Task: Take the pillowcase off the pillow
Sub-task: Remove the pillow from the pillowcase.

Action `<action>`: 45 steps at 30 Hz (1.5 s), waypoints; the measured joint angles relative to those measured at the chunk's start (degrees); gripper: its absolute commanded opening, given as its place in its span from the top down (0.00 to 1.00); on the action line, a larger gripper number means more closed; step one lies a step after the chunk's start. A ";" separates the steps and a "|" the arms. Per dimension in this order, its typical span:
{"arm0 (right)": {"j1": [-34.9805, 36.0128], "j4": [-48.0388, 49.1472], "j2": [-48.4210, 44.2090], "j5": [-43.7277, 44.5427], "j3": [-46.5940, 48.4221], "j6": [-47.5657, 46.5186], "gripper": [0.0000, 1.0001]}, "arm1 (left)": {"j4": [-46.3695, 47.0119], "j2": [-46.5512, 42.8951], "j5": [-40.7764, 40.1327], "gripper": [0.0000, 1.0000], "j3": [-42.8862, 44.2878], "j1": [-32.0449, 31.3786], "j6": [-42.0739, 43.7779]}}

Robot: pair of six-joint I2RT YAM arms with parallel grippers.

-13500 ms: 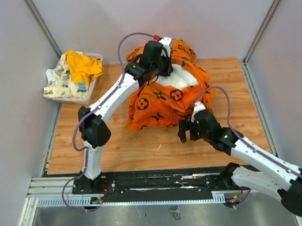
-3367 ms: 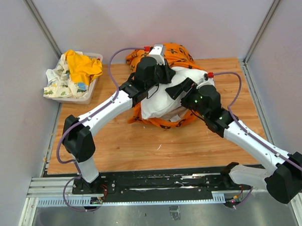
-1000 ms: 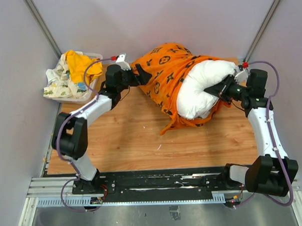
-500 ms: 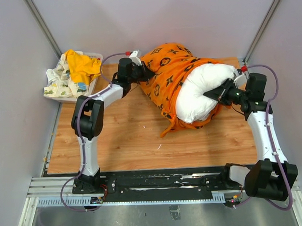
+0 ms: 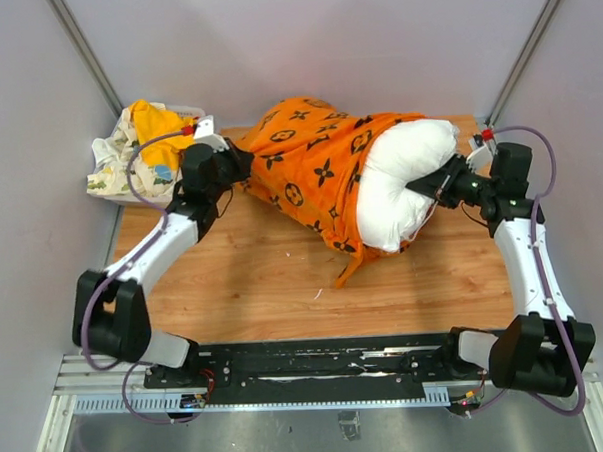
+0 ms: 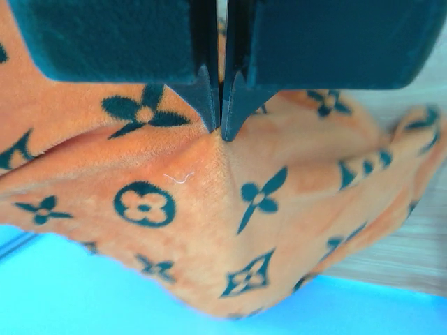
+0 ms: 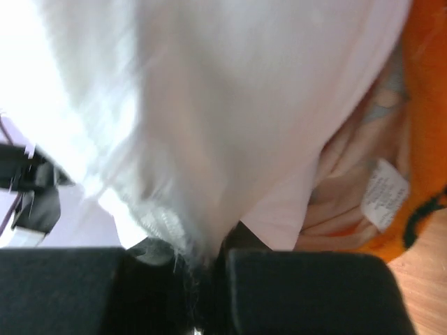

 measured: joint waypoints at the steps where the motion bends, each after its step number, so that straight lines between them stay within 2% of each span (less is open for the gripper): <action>1: 0.00 -0.07 0.59 0.20 0.61 0.04 0.99 | -1.64 -3.87 -1.81 1.00 -1.75 0.33 -0.09; 5: 0.11 -0.81 4.76 0.35 5.38 0.87 0.99 | -8.57 -16.46 -9.55 1.00 -4.04 -2.78 0.02; 8: 0.39 -2.03 9.90 0.11 11.28 1.68 0.99 | -13.51 -22.97 -17.73 1.00 -3.76 -12.11 1.46; 11: 1.16 -3.87 15.54 0.33 18.47 1.88 0.97 | -18.80 -25.24 -23.02 1.00 -2.93 -20.61 2.27; 12: 1.42 -4.63 17.11 0.50 20.61 1.75 0.96 | -20.63 -25.33 -23.89 0.90 -2.91 -21.81 2.34; 13: 1.75 -5.49 18.62 0.81 22.73 1.29 0.95 | -21.62 -25.29 -24.06 0.71 -2.91 -23.43 2.36; 15: 2.12 -6.75 20.37 0.87 25.16 0.07 0.95 | -24.20 -24.70 -24.48 0.23 -2.91 -24.55 2.99; 16: 2.14 -7.72 20.98 0.85 25.90 -0.92 0.95 | -25.44 -24.26 -25.14 0.05 -2.86 -24.83 2.67; 17: 2.45 -8.44 21.20 0.85 26.05 -1.57 0.94 | -26.29 -23.91 -25.77 0.01 -2.75 -24.85 3.58; 20: 2.75 -11.26 21.27 1.22 25.64 -4.37 0.94 | -30.84 -22.36 -28.06 0.01 0.00 -23.10 4.28; 25: 3.28 -12.04 21.07 1.81 22.40 -6.36 0.94 | -30.25 -20.26 -20.33 0.01 7.13 -8.74 4.33; 29: 5.09 -12.98 21.05 2.14 21.79 -7.21 0.93 | -25.40 -12.61 -9.31 0.01 14.62 -7.93 5.31; 33: 7.48 -13.16 20.48 2.16 21.75 -7.61 0.93 | -22.43 -2.25 4.87 0.08 19.06 -8.31 6.47; 35: 8.17 -13.18 20.04 2.14 21.55 -7.67 0.92 | -22.80 2.38 8.61 0.11 20.79 -8.72 7.41; 37: 8.28 -13.11 19.52 2.14 21.14 -7.69 0.92 | -23.58 6.82 10.10 0.19 21.55 -9.92 8.98; 38: 8.28 -13.16 19.23 2.14 20.90 -7.69 0.92 | -24.26 8.13 10.14 0.26 21.55 -10.62 9.51; 41: 8.28 -13.57 18.95 2.40 20.39 -7.74 0.92 | -24.41 9.75 9.55 0.53 20.76 -12.46 10.54; 42: 8.28 -13.70 18.95 2.49 20.13 -7.74 0.92 | -23.96 9.51 9.09 0.57 20.20 -12.79 10.97; 45: 8.28 -13.88 18.88 2.60 19.93 -7.72 0.92 | -22.88 8.15 6.14 0.57 18.69 -13.05 11.39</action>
